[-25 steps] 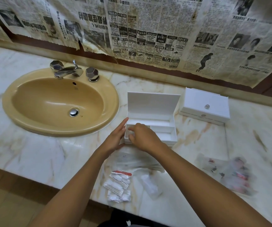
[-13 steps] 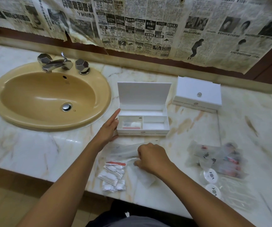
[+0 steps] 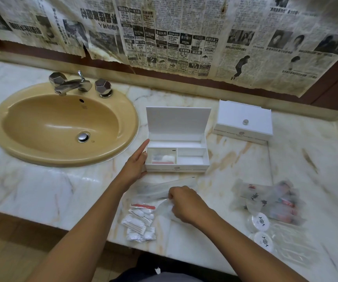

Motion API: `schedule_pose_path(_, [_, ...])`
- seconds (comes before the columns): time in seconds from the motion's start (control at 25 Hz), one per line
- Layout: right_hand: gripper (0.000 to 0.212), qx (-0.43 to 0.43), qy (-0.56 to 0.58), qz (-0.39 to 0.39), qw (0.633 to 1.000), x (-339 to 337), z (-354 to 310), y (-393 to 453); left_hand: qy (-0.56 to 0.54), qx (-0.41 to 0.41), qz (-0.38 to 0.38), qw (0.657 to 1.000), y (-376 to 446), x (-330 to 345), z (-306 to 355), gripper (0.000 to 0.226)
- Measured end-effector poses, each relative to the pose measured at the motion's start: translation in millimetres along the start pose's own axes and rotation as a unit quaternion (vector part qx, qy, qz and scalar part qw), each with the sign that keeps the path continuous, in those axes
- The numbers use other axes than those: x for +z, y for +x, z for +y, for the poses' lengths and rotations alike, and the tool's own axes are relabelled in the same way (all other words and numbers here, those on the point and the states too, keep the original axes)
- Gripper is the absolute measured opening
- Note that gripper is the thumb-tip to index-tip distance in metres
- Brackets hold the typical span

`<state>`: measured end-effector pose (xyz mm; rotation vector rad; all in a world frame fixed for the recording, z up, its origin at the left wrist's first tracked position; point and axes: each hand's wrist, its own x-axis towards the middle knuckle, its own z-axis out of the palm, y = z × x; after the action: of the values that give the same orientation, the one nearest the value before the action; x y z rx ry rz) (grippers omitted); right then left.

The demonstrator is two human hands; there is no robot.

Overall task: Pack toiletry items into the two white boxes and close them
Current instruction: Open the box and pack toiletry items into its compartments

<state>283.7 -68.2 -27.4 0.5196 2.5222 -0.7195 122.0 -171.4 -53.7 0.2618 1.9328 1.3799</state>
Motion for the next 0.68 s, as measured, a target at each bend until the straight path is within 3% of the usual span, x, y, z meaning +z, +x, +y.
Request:
schedule_pose_path(0.2, [0.044, 0.012, 0.074, 0.016, 0.997, -13, -1, 9, -0.001, -0.005, -0.005, 1.0, -1, -1, 2, 0.039])
schedule_pose_path(0.68, [0.017, -0.004, 0.143, 0.171, 0.975, -90, 0, 27, -0.014, 0.004, 0.001, 1.0, 0, -3, 0, 0.042])
